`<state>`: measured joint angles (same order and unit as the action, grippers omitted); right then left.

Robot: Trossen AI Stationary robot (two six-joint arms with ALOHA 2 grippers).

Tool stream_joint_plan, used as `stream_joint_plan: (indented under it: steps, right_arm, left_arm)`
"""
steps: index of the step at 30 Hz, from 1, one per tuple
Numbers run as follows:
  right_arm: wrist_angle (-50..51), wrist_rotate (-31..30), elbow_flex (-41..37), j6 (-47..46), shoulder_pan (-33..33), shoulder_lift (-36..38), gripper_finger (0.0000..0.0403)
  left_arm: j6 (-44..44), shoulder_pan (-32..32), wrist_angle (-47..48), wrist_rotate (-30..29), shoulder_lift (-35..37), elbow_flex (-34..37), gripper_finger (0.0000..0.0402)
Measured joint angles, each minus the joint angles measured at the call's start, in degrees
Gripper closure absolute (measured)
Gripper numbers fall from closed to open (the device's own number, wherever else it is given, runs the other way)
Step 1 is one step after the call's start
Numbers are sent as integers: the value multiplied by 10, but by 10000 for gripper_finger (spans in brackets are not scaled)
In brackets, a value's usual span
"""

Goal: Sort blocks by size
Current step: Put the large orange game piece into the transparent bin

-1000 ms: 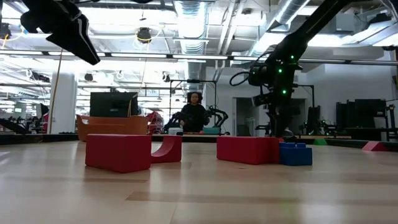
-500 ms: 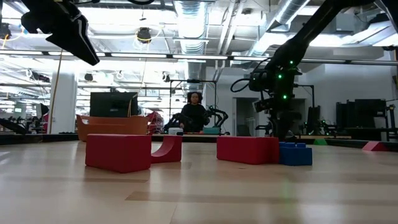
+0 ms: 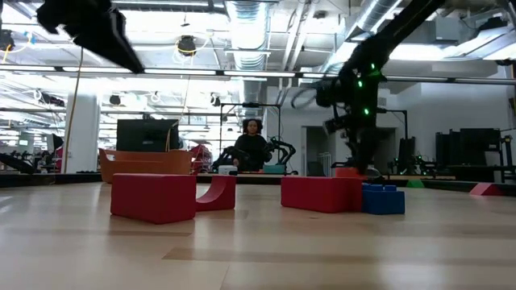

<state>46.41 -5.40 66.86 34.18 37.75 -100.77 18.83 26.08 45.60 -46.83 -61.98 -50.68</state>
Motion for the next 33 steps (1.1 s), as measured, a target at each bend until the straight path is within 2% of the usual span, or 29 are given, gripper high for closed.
stream_joint_plan:
  steps: [2, 4, 6, 10, 12, 16, 21, 27, 33]
  right_arm:
    - [0, -5, 9, -11, -21, 13, 247]
    - [-11, 19, 16, -17, -48, 26, 249]
    - [-30, 80, 20, -22, -80, 37, 249]
    - [-83, 240, 20, -29, -153, 41, 245]
    - [-113, 282, 20, -29, -190, 41, 245]
    - [-185, 292, 20, -54, -250, 39, 245]
    - [-228, 297, 20, -100, -278, 39, 244]
    - [-230, 326, 20, -125, -281, 39, 244]
    - [-237, 328, 20, -134, -280, 39, 244]
  left_arm:
    - [-57, -9, -50, -2, 0, 0, 277]
    - [-118, -20, -95, -4, -5, 0, 277]
    - [-180, -32, -125, -4, -14, 0, 277]
    - [-297, -56, -169, -3, -56, 0, 276]
    - [-346, -67, -195, -1, -89, 0, 272]
    - [-445, -87, -271, 0, -163, 0, 251]
    - [-547, -95, -393, 8, -235, 0, 230]
    - [-608, -106, -477, 51, -253, 0, 226]
    - [-616, -138, -535, 118, -253, -1, 226]
